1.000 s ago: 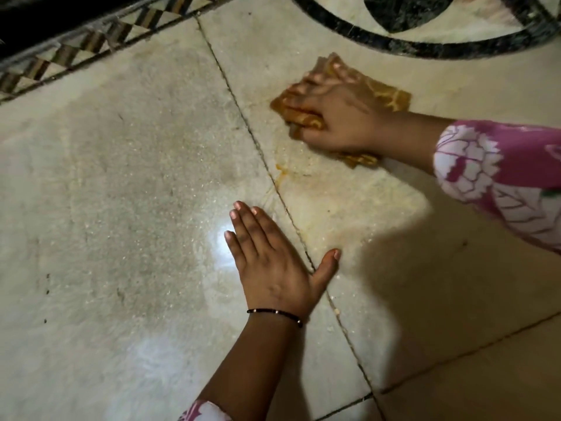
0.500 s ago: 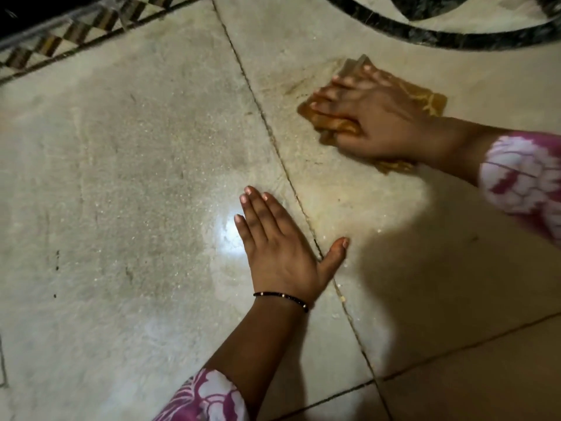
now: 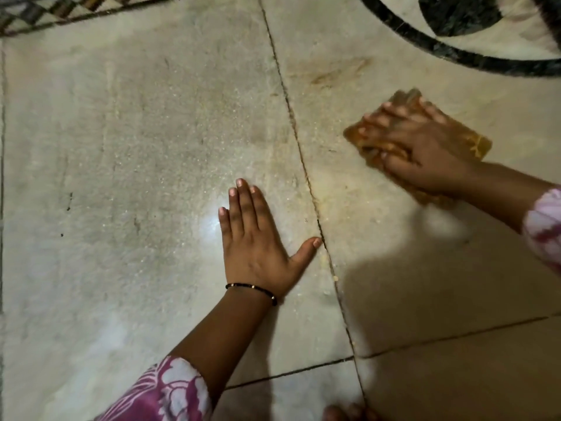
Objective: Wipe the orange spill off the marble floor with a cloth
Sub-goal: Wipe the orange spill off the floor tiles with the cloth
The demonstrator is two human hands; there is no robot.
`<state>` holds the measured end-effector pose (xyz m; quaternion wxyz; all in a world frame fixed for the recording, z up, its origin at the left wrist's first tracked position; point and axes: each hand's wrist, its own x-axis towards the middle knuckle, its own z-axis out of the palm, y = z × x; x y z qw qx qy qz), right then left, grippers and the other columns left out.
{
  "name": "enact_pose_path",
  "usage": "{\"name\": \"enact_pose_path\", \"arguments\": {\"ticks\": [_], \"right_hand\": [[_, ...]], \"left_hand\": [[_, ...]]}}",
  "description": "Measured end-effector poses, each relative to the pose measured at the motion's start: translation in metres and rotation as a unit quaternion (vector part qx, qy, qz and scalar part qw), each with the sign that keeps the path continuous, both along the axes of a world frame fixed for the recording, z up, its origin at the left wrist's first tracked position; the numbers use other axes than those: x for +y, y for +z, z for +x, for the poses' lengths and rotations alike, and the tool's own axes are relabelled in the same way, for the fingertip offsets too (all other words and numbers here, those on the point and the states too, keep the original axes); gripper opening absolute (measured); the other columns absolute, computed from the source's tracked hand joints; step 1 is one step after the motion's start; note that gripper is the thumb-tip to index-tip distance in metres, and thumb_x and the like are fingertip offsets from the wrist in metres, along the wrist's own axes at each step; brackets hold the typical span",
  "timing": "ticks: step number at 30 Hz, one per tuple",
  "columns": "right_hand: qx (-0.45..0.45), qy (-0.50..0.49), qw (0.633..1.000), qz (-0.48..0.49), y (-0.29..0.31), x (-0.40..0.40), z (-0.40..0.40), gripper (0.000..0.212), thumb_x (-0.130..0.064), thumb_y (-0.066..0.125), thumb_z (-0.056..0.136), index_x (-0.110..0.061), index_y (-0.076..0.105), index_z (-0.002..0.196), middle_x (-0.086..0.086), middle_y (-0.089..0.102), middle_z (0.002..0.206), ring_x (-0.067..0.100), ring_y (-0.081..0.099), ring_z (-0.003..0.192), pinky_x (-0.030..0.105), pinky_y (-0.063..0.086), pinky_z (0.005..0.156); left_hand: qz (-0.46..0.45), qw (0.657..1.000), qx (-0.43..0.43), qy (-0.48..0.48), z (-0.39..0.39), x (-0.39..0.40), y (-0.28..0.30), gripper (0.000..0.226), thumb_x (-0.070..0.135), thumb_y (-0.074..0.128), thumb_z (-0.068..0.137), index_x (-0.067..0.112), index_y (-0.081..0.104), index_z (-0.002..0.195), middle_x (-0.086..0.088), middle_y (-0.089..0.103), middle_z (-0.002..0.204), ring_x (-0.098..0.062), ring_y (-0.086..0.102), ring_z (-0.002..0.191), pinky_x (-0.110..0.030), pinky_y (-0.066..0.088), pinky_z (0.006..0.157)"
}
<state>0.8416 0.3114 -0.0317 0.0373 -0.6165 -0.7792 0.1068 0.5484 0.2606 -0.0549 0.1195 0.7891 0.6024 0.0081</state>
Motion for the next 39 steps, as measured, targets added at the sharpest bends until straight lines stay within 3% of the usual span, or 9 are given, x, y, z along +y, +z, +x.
{"name": "enact_pose_path", "arguments": {"ticks": [4, 10, 14, 19, 24, 29, 33, 36, 39], "right_hand": [[-0.022, -0.102, 0.994, 0.015, -0.001, 0.049, -0.021, 0.069, -0.058, 0.02, 0.08, -0.03, 0.046, 0.137, 0.001, 0.041, 0.148, 0.024, 0.028, 0.139, 0.046, 0.004, 0.114], [-0.047, 0.077, 0.996, -0.01, -0.008, -0.011, -0.108, 0.058, -0.056, 0.027, 0.087, -0.034, 0.04, 0.139, -0.005, 0.037, 0.15, 0.019, 0.022, 0.142, 0.048, 0.0, 0.115], [-0.033, 0.1, 0.994, -0.013, -0.002, -0.092, -0.082, 0.051, -0.053, 0.032, 0.091, -0.034, 0.048, 0.135, -0.008, 0.043, 0.145, 0.018, 0.03, 0.14, 0.047, 0.011, 0.114], [-0.03, -0.019, 0.998, -0.048, 0.004, -0.102, 0.007, 0.054, -0.052, 0.03, 0.088, -0.038, 0.036, 0.14, -0.006, 0.036, 0.15, 0.018, 0.023, 0.142, 0.048, 0.006, 0.114], [-0.04, -0.188, 0.981, -0.014, 0.0, -0.053, -0.028, 0.061, -0.06, 0.019, 0.086, -0.038, 0.037, 0.14, -0.008, 0.03, 0.153, 0.022, 0.019, 0.143, 0.05, 0.0, 0.114], [-0.056, -0.068, 0.996, -0.034, -0.005, -0.106, -0.091, 0.057, -0.054, 0.026, 0.089, -0.035, 0.031, 0.143, -0.005, 0.029, 0.154, 0.023, 0.021, 0.143, 0.052, 0.001, 0.114], [-0.05, -0.048, 0.997, -0.04, -0.004, -0.18, -0.062, 0.055, -0.052, 0.04, 0.088, -0.036, 0.037, 0.14, -0.004, 0.034, 0.151, 0.021, 0.028, 0.14, 0.051, 0.01, 0.114], [-0.073, -0.155, 0.984, -0.057, 0.002, -0.182, -0.007, 0.058, -0.056, 0.031, 0.088, -0.04, 0.025, 0.144, -0.008, 0.023, 0.155, 0.019, 0.022, 0.142, 0.048, 0.005, 0.114], [-0.039, -0.335, 0.94, -0.044, 0.002, -0.145, 0.018, 0.064, -0.063, 0.019, 0.086, -0.041, 0.024, 0.145, -0.012, 0.018, 0.156, 0.017, 0.014, 0.144, 0.049, 0.002, 0.114]], "left_hand": [[-0.004, 1.0, 0.0, 0.004, 0.001, 0.0, 0.001, 0.114, 0.085, 0.02, 0.073, 0.0, -0.003, 0.147, -0.018, -0.009, 0.156, -0.028, -0.014, 0.143, -0.045, -0.005, 0.116], [0.004, 1.0, -0.002, 0.004, 0.0, -0.001, 0.002, 0.114, 0.085, 0.021, 0.073, 0.0, 0.0, 0.146, -0.019, -0.004, 0.156, -0.029, -0.008, 0.144, -0.046, -0.002, 0.117], [0.007, 1.0, -0.001, -0.001, -0.001, -0.001, 0.001, 0.116, 0.086, 0.022, 0.072, 0.0, 0.0, 0.147, -0.019, -0.005, 0.156, -0.028, -0.01, 0.144, -0.045, -0.003, 0.117], [0.009, 1.0, 0.003, 0.005, 0.001, -0.001, 0.001, 0.114, 0.086, 0.021, 0.073, 0.001, -0.002, 0.147, -0.018, -0.008, 0.156, -0.027, -0.013, 0.143, -0.045, -0.005, 0.117], [0.011, 1.0, 0.005, 0.004, 0.001, -0.002, 0.001, 0.113, 0.084, 0.026, 0.075, 0.001, 0.0, 0.147, -0.018, -0.004, 0.156, -0.027, -0.01, 0.144, -0.045, -0.003, 0.117], [0.011, 1.0, 0.007, 0.001, -0.001, -0.001, 0.001, 0.112, 0.085, 0.021, 0.075, 0.003, -0.002, 0.147, -0.016, -0.006, 0.156, -0.026, -0.011, 0.144, -0.044, -0.005, 0.117], [0.014, 1.0, 0.003, -0.002, -0.002, -0.001, -0.001, 0.11, 0.084, 0.021, 0.075, 0.003, -0.001, 0.147, -0.017, -0.005, 0.156, -0.026, -0.01, 0.144, -0.044, -0.004, 0.117], [0.015, 1.0, -0.002, 0.002, -0.002, -0.001, -0.001, 0.11, 0.083, 0.021, 0.075, 0.002, 0.001, 0.147, -0.017, -0.004, 0.156, -0.027, -0.009, 0.144, -0.044, -0.004, 0.117], [0.015, 1.0, 0.001, 0.009, -0.001, -0.005, 0.0, 0.11, 0.083, 0.019, 0.076, 0.001, 0.001, 0.147, -0.017, -0.004, 0.156, -0.026, -0.009, 0.144, -0.044, -0.004, 0.117]]}}
